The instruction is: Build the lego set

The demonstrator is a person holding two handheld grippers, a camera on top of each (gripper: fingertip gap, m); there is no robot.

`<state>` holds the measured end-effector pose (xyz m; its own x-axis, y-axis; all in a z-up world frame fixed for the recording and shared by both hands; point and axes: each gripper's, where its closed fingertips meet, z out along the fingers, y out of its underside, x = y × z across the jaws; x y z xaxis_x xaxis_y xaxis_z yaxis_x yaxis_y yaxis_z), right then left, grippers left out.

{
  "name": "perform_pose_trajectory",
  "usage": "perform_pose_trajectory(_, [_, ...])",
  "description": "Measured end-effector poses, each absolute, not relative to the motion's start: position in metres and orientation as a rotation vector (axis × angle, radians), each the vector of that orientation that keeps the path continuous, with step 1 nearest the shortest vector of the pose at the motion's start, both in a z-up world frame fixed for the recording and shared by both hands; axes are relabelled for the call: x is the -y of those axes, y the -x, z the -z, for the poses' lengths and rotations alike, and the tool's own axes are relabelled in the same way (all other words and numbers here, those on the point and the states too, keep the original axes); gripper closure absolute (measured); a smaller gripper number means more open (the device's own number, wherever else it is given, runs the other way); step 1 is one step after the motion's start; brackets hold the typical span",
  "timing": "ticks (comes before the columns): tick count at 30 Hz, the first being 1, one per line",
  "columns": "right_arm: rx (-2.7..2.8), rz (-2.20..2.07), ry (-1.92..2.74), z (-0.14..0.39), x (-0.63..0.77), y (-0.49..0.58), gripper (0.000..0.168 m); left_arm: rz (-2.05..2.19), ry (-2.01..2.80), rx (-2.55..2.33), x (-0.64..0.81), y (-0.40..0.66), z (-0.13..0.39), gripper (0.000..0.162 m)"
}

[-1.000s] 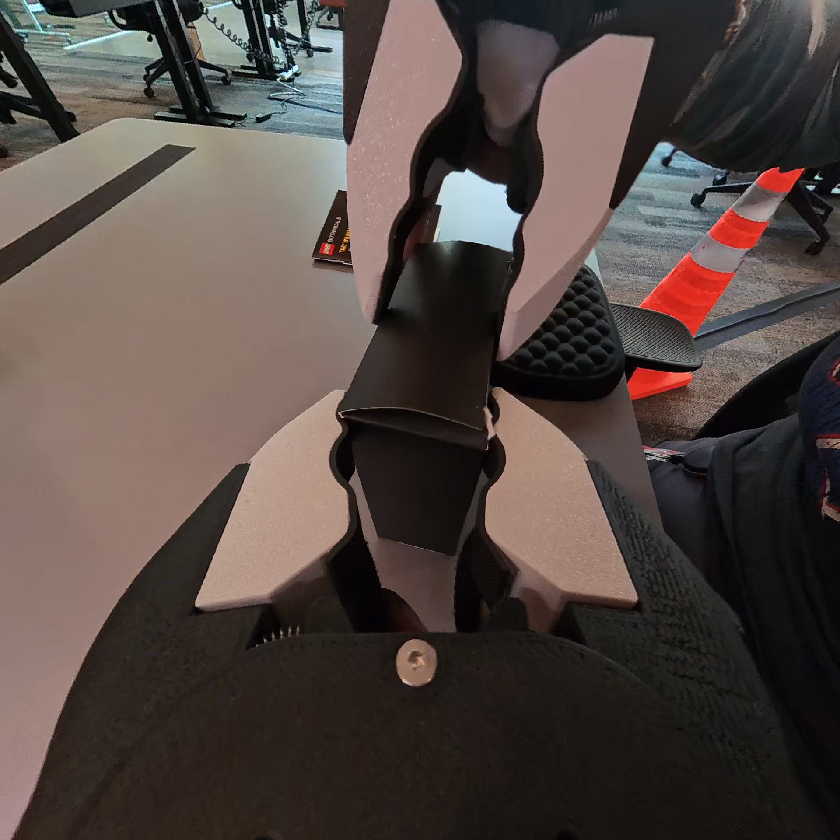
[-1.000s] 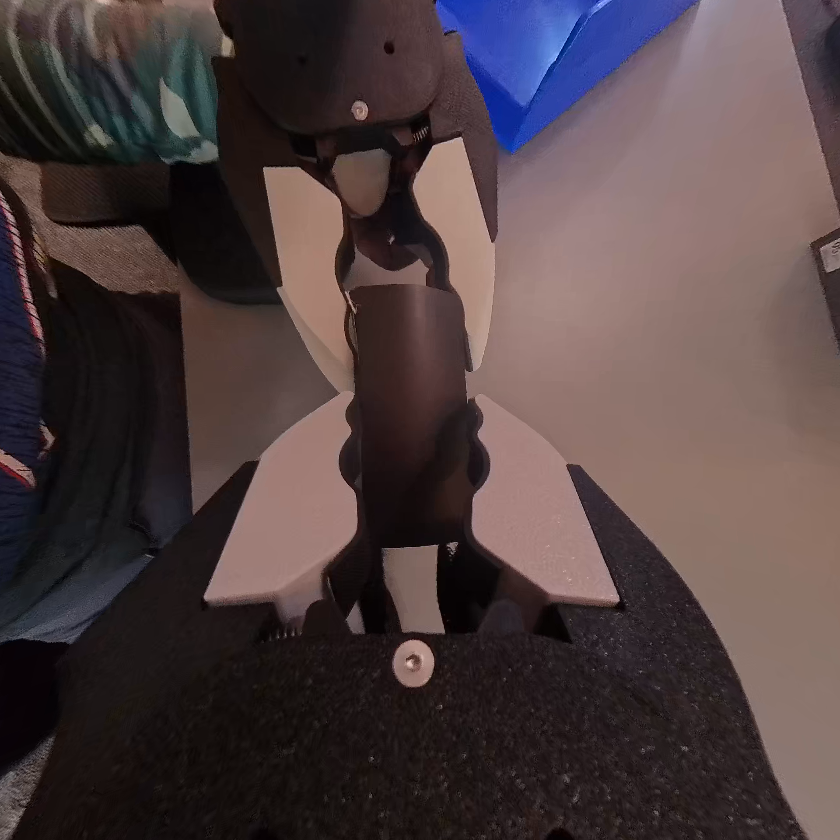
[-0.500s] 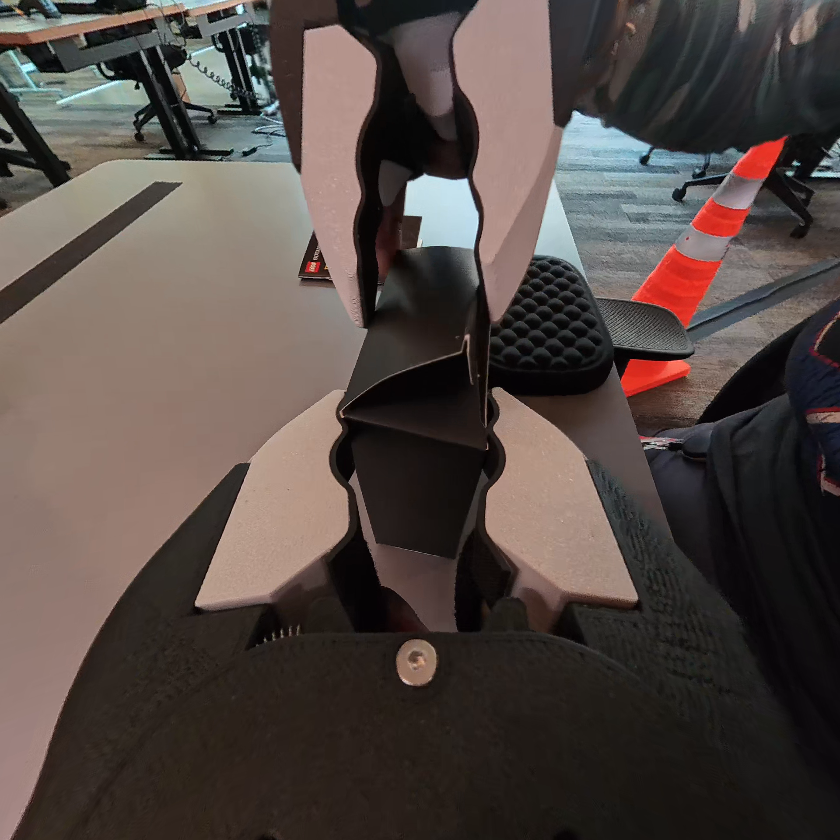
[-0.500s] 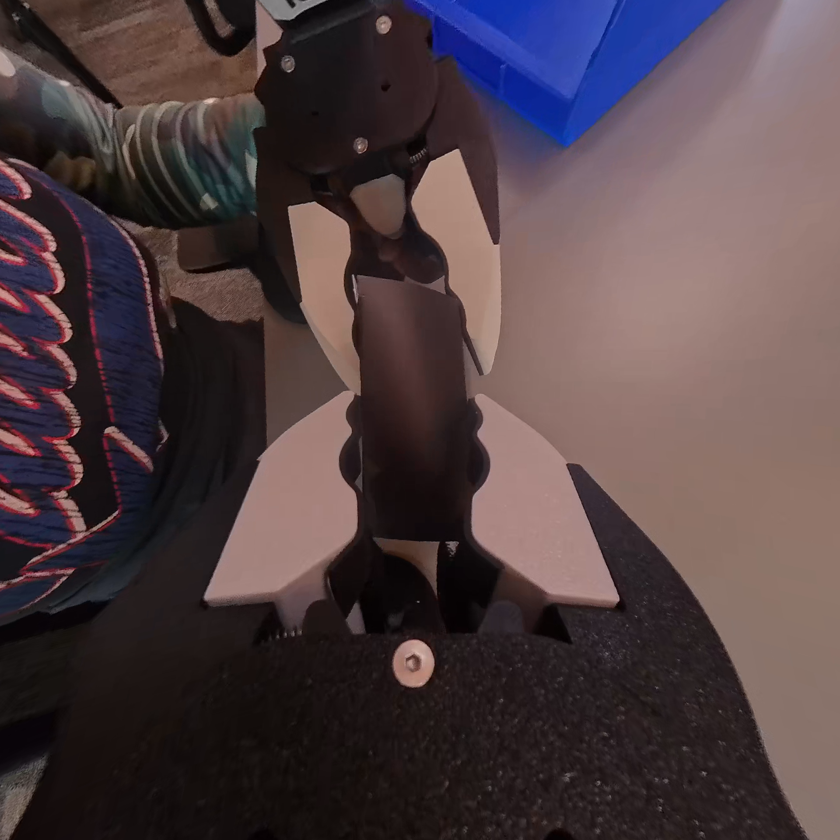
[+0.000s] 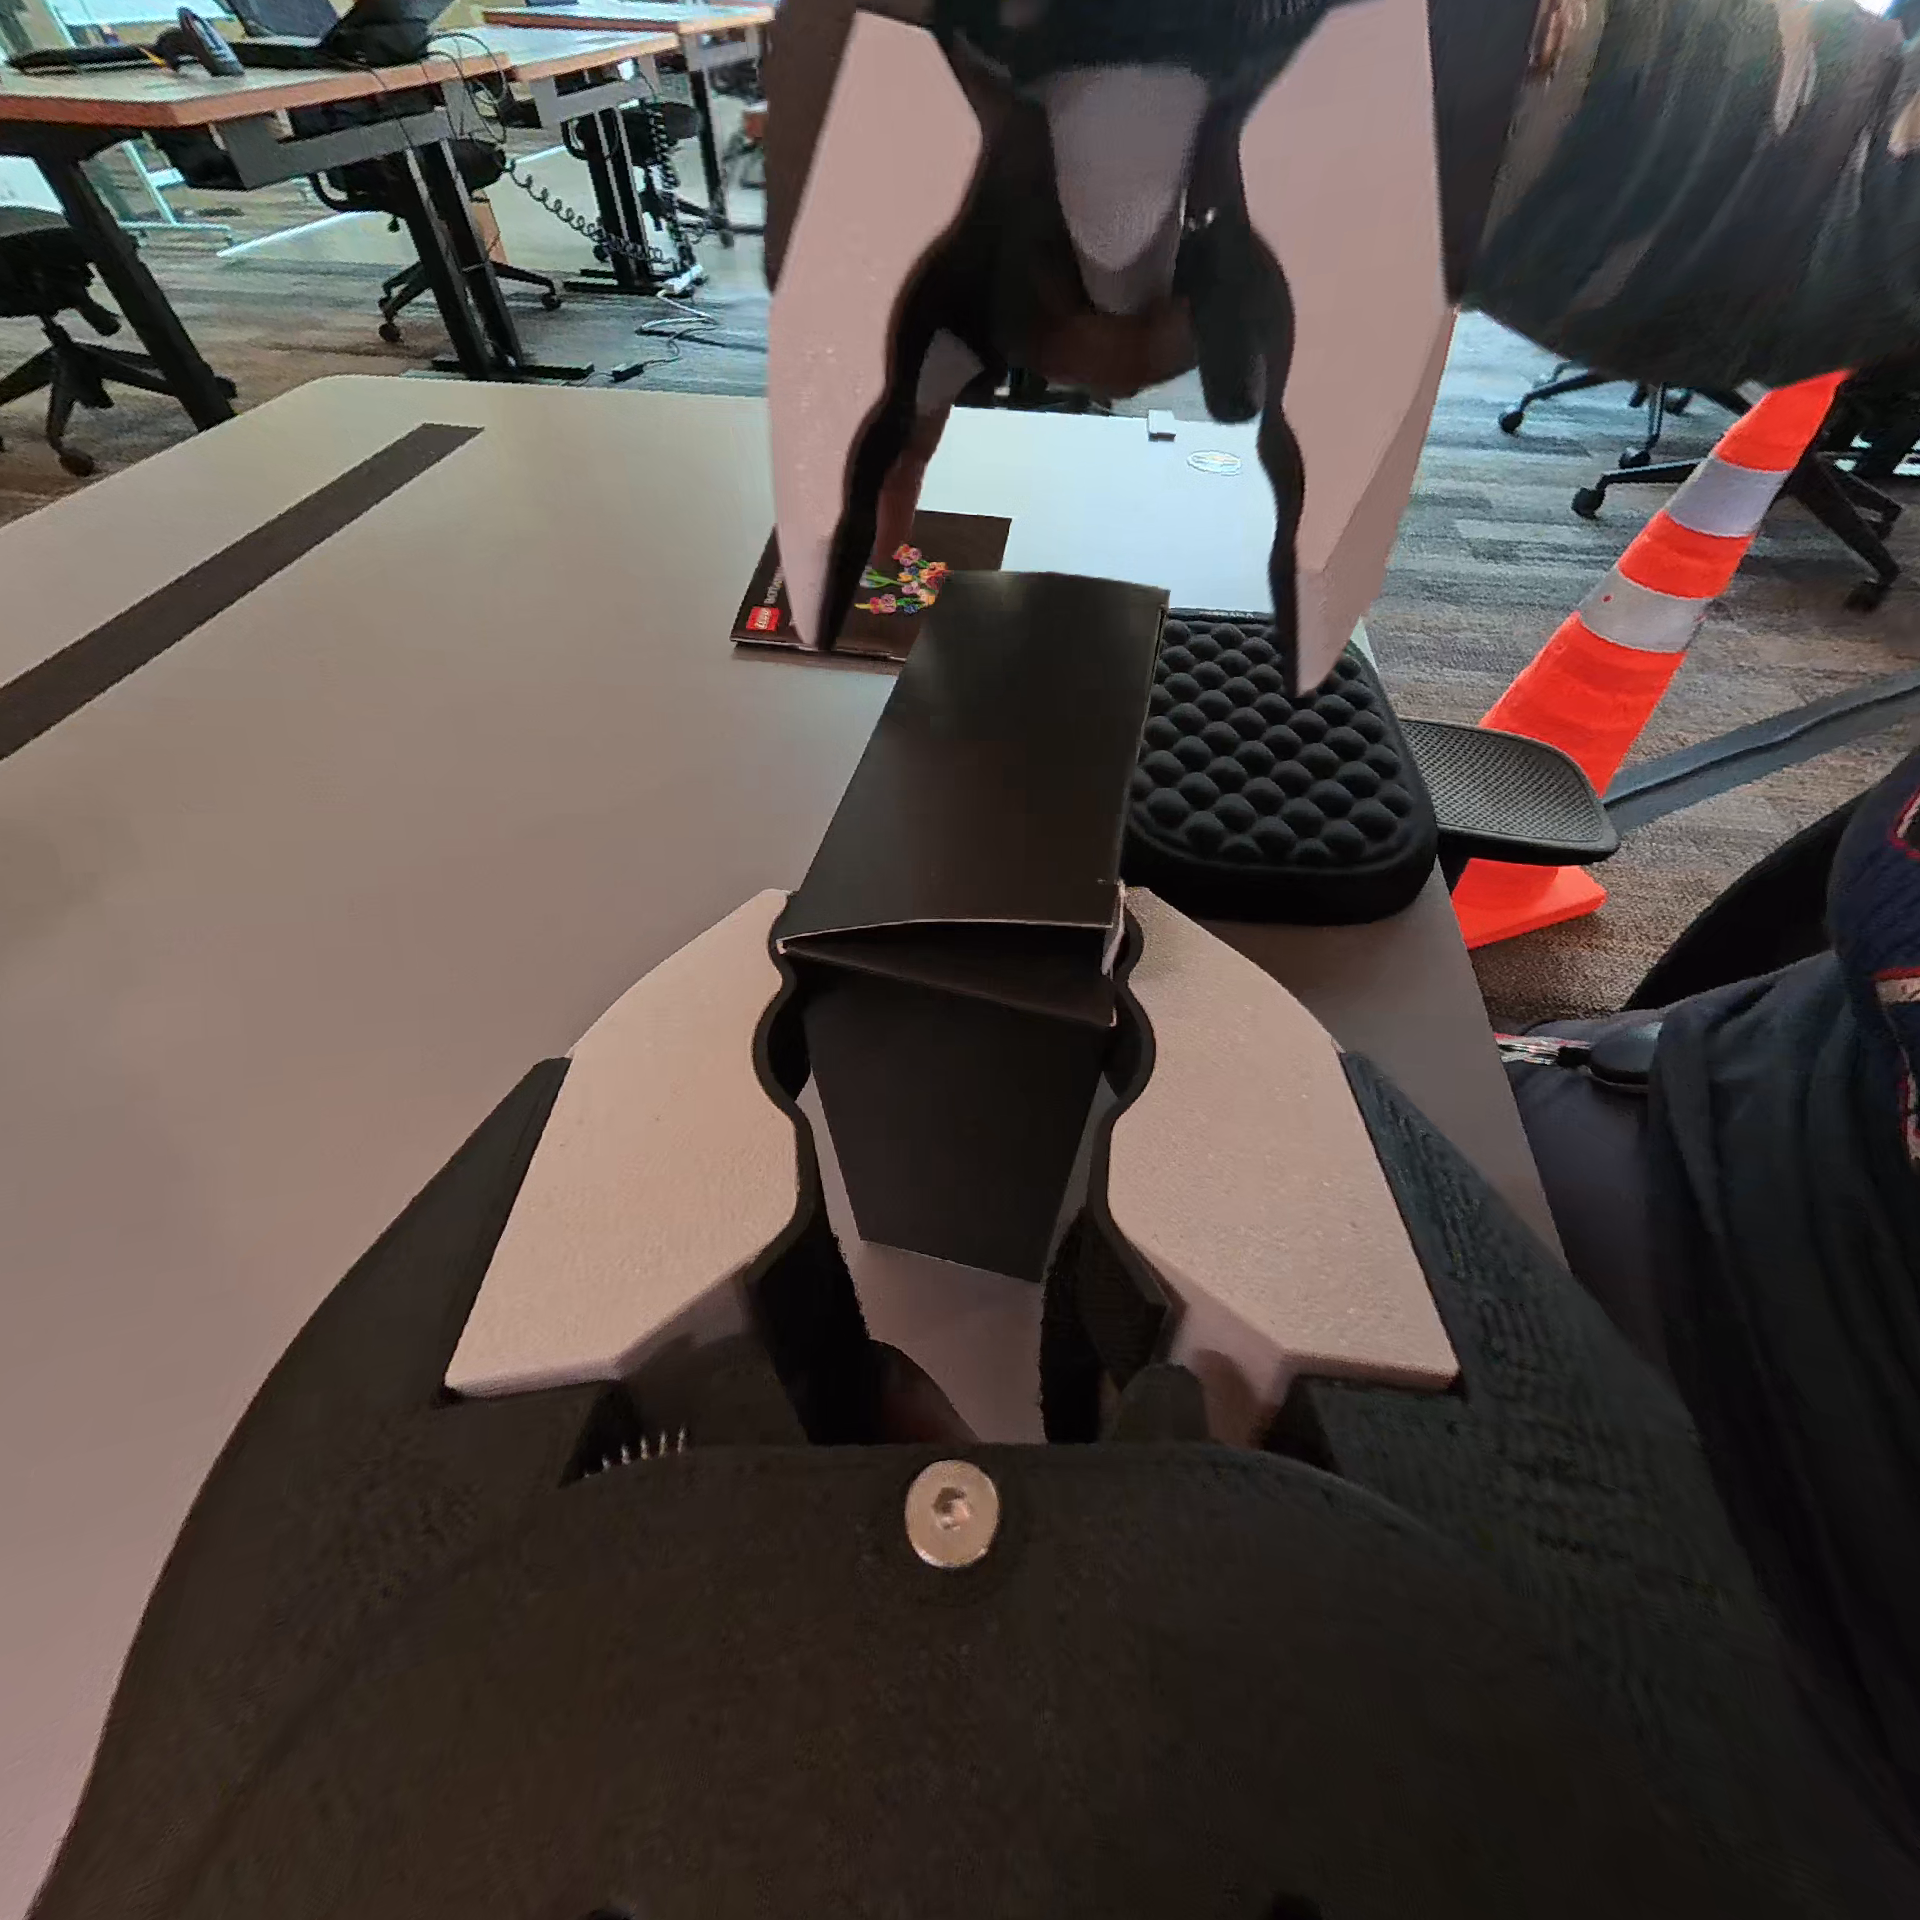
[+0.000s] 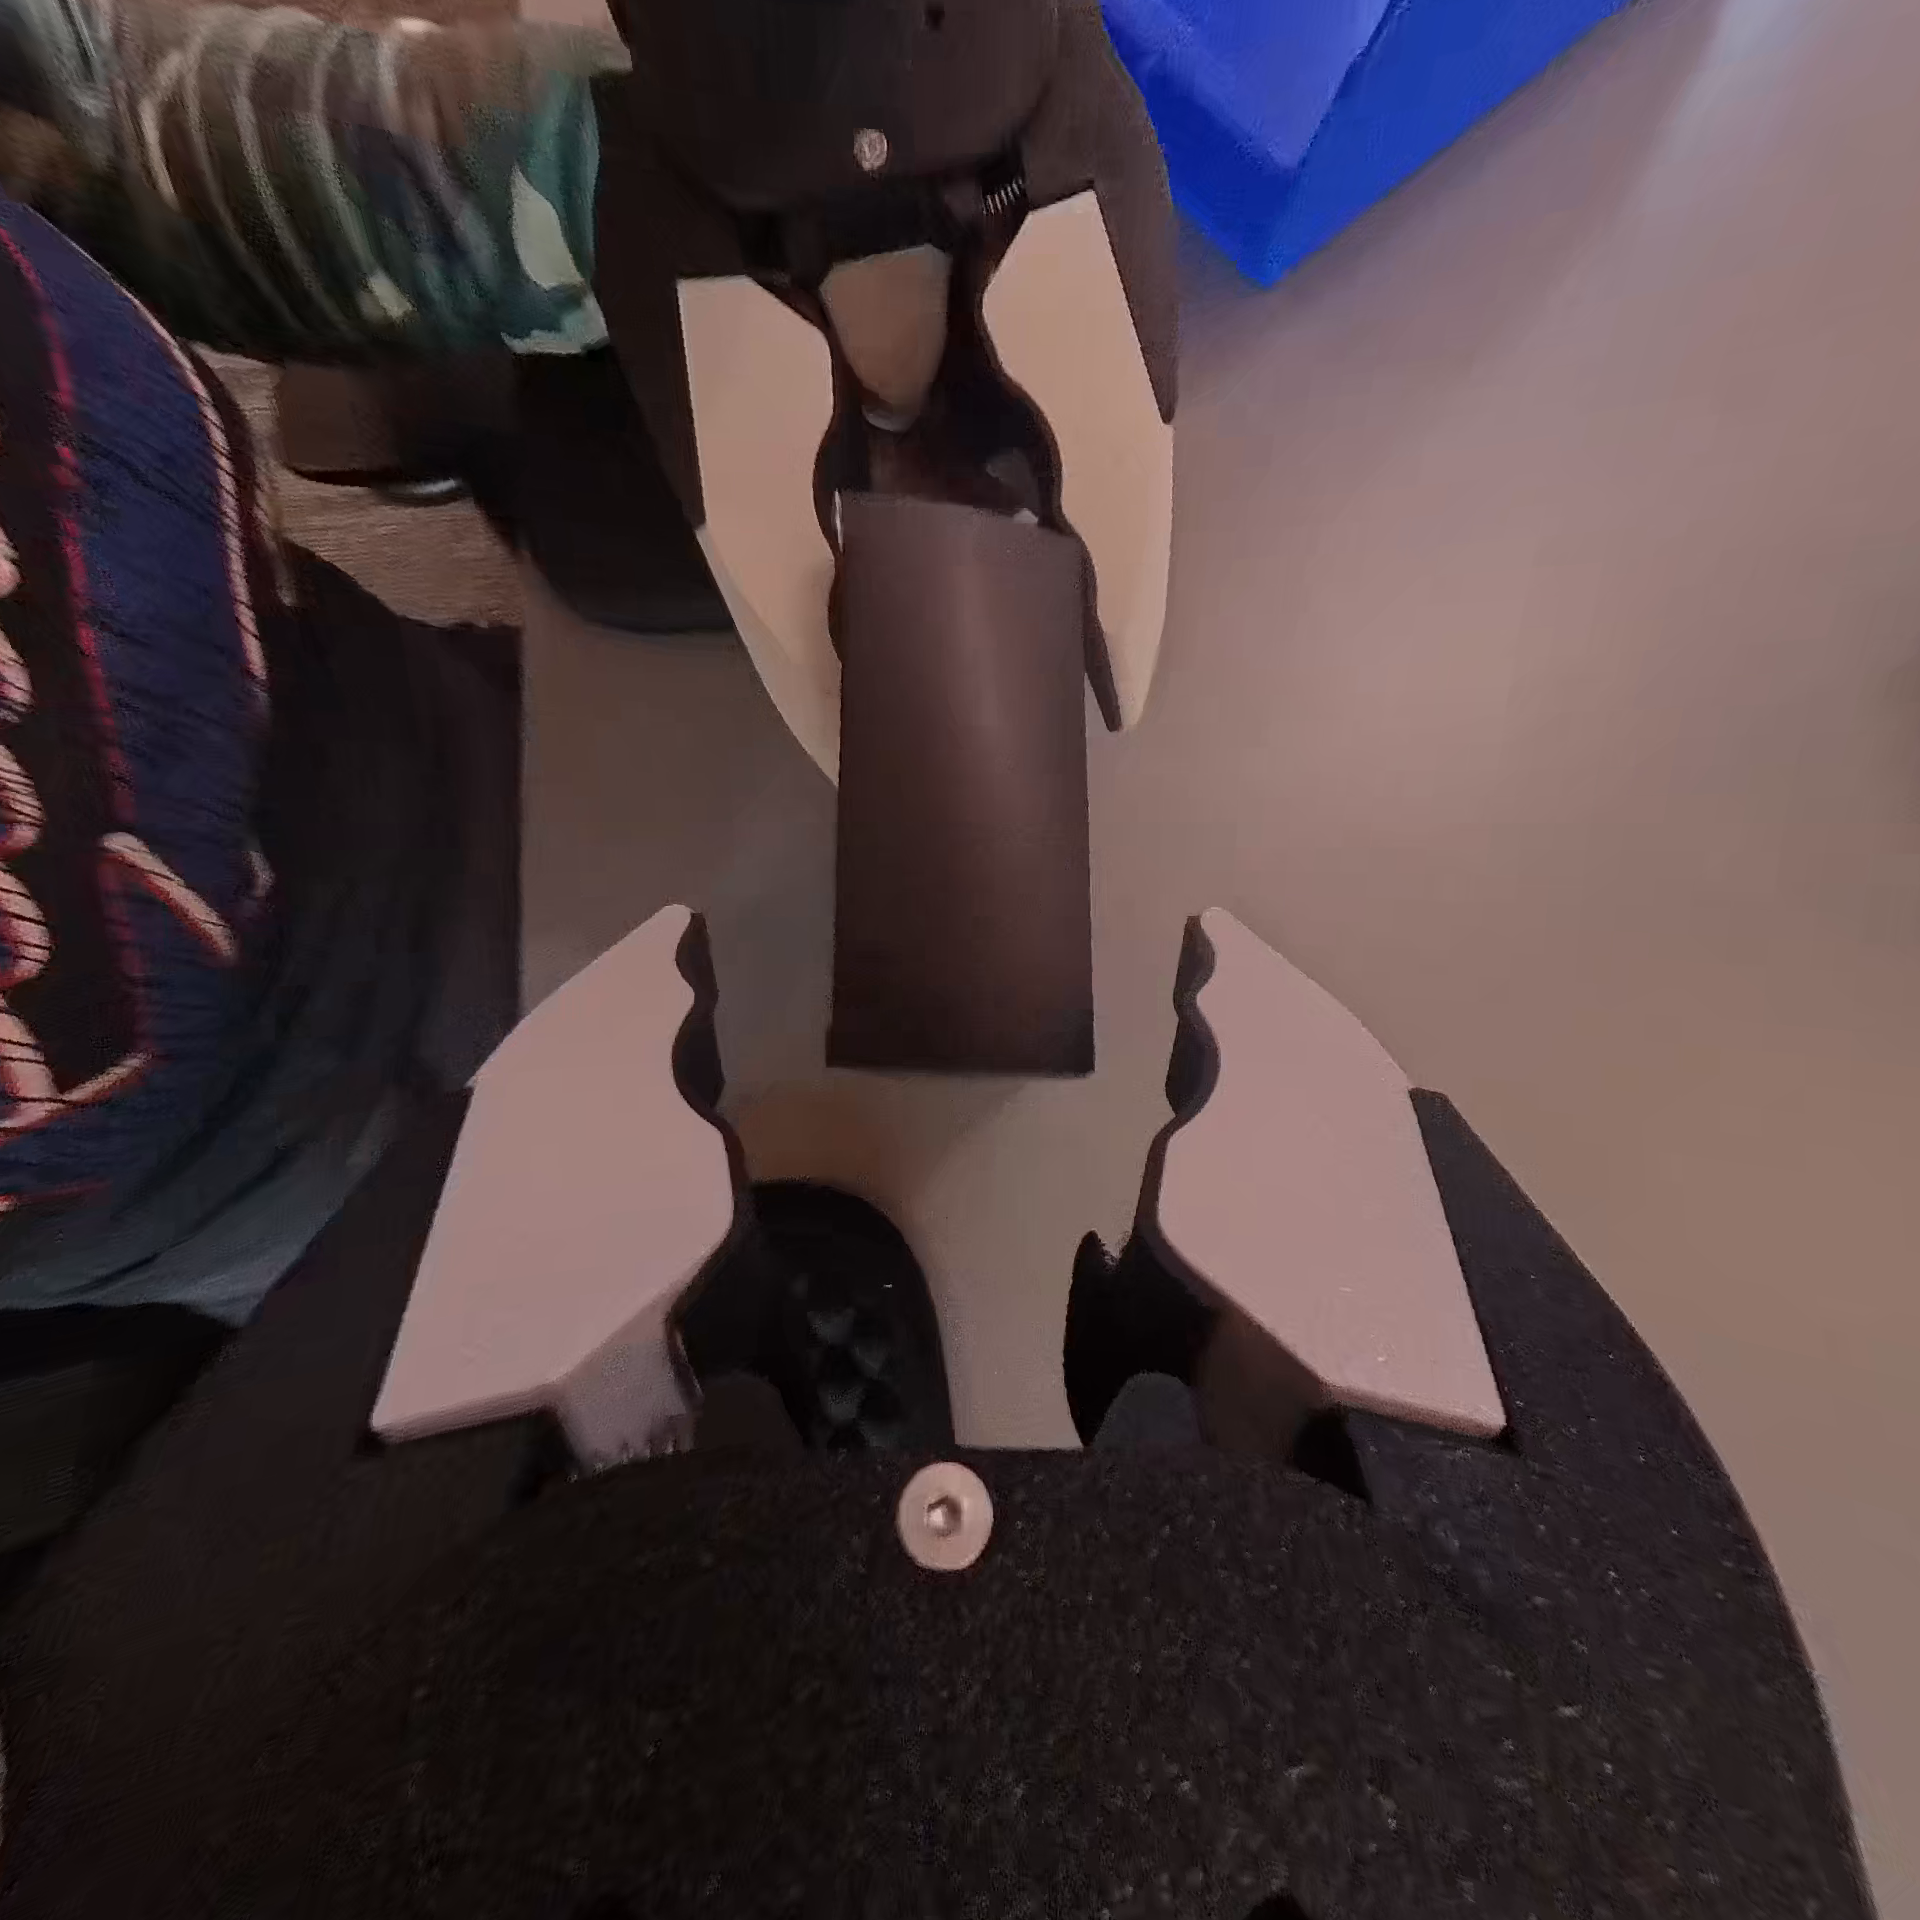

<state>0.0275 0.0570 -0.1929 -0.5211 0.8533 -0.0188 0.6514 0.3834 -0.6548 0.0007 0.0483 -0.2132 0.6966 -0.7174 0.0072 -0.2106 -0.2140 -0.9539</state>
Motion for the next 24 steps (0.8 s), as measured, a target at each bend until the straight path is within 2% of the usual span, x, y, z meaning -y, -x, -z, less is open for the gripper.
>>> perform_pose_trajectory(6, [2.07,-0.92,1.283,0.1971,-0.0664,-0.0336,0.108,0.549,1.765,-0.754,-0.0476,-0.0018,0.2133,0.107])
perform_pose_trajectory(10, [2.047,-1.0,1.289,0.1963,-0.0621,-0.0319,0.111,0.541,1.764,-0.755,-0.0471,-0.0022,0.2132,0.107])
perform_pose_trajectory(12, [2.044,-1.041,1.295,0.1947,-0.0615,-0.0304,0.118,0.539,1.763,-0.76,-0.0468,-0.0026,0.2131,0.107])
perform_pose_trajectory(24, [2.181,-1.215,1.434,0.1907,-0.059,-0.0316,0.123,0.536,1.775,-0.774,-0.0446,-0.0015,0.2139,0.107])
